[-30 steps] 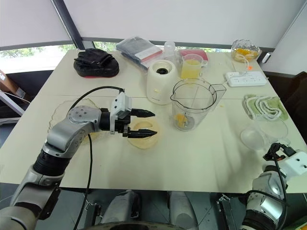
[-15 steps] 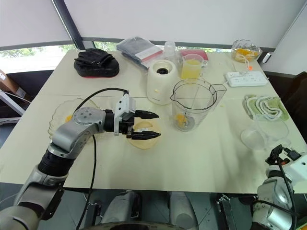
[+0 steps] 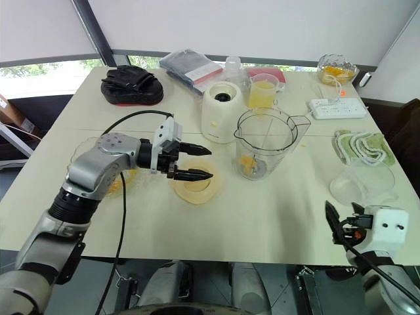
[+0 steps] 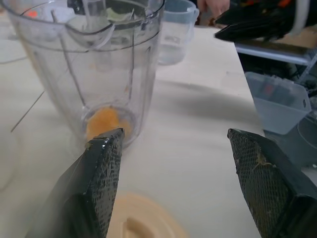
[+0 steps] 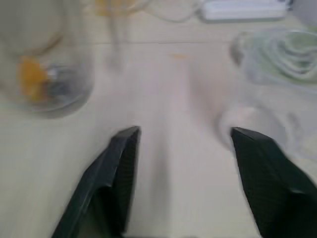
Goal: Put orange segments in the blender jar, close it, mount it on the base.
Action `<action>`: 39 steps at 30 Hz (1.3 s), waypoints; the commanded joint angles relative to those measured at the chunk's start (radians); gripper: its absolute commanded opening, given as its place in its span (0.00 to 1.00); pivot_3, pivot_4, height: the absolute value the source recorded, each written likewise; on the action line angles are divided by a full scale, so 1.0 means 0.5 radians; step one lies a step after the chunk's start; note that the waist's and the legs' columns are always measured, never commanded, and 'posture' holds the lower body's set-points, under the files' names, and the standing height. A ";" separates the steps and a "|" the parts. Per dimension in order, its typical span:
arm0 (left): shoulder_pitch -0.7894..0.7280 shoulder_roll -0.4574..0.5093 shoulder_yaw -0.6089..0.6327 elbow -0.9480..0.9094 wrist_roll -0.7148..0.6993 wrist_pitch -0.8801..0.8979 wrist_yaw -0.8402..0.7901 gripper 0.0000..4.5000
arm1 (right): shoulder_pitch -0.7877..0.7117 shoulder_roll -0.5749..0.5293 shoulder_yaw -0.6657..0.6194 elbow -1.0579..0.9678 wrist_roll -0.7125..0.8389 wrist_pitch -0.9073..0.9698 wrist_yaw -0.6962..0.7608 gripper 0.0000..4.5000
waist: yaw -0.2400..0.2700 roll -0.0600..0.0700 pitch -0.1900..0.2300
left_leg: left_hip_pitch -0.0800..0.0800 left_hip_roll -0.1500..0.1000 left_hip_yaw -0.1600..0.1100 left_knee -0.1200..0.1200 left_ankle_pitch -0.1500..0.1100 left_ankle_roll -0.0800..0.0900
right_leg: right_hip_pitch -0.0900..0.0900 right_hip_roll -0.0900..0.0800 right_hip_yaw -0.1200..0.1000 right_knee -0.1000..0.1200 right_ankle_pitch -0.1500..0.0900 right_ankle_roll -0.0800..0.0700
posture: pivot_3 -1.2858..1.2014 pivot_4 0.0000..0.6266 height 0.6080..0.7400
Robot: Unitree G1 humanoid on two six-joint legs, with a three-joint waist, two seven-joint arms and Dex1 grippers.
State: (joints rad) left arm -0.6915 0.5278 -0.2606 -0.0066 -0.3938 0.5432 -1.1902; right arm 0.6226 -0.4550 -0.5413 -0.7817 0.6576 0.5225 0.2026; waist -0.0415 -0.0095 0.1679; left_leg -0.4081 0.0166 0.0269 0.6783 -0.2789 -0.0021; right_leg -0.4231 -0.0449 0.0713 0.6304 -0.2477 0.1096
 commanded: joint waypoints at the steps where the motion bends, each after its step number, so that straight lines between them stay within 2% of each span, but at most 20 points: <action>1: -0.093 0.053 -0.004 0.049 0.025 -0.019 -0.103 0.77 | -0.020 -0.128 -0.124 -0.204 0.220 0.102 0.074 0.66 | 0.001 -0.002 0.001 | 0.000 0.000 0.000 0.000 0.000 0.000 | 0.000 -0.001 0.000 0.000 0.000 0.000 | 0.52 0.24 1.00; 5: -0.185 0.144 -0.043 0.156 0.069 0.009 -0.250 0.77 | -0.090 -0.346 -0.095 -0.341 0.465 0.274 0.118 0.66 | 0.003 -0.008 0.005 | 0.000 0.000 0.000 0.001 0.000 0.000 | 0.000 -0.002 0.000 0.000 0.000 0.000 | 0.52 0.24 1.00; 9: -0.293 0.230 -0.169 0.280 0.183 0.070 -0.380 0.77 | -0.286 -0.587 -0.037 -0.321 0.557 0.446 0.110 0.66 | 0.007 -0.013 0.007 | -0.001 -0.001 0.001 0.001 0.000 0.000 | 0.000 -0.003 0.000 -0.002 0.000 0.000 | 0.52 0.24 1.00; 16: -0.450 0.368 -0.435 0.506 0.433 0.019 -0.698 0.77 | -0.669 -0.718 0.160 -0.219 0.583 0.554 0.091 0.66 | 0.015 -0.016 0.009 | -0.005 -0.002 0.001 0.001 -0.001 0.001 | -0.004 -0.001 0.000 -0.003 0.000 0.000 | 0.52 0.24 1.00; 23: -0.565 0.239 -0.534 0.892 0.653 -0.228 -0.761 0.77 | -0.858 -0.667 0.372 -0.296 0.587 0.611 -0.027 0.66 | 0.061 -0.017 0.010 | -0.006 -0.001 0.001 0.001 -0.001 0.002 | -0.004 -0.002 0.000 -0.003 0.000 0.000 | 0.52 0.24 1.00; 34: -0.790 -0.104 -0.525 1.496 0.907 -0.612 -0.649 0.77 | -0.778 -0.532 0.435 -0.428 0.512 0.592 -0.228 0.66 | 0.060 -0.020 0.011 | -0.014 -0.004 0.000 0.006 -0.002 0.004 | -0.008 -0.002 -0.002 -0.002 0.000 0.001 | 0.52 0.24 1.00; 39: -0.818 -0.224 -0.523 1.644 1.003 -0.720 -0.594 0.77 | -0.758 -0.493 0.461 -0.449 0.454 0.583 -0.280 0.66 | 0.058 -0.020 0.011 | -0.014 -0.004 -0.002 0.006 -0.002 0.004 | -0.009 0.000 -0.003 -0.001 0.000 0.002 | 0.52 0.24 1.00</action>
State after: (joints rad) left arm -1.0695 0.4193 -0.5337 0.8122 0.0948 0.2040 -1.4940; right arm 0.2450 -0.7109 -0.3103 -0.9675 0.8975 0.8314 0.0715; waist -0.0124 -0.0195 0.1733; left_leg -0.4152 0.0144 0.0260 0.6813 -0.2799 -0.0002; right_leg -0.4274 -0.0449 0.0695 0.6299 -0.2475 0.1105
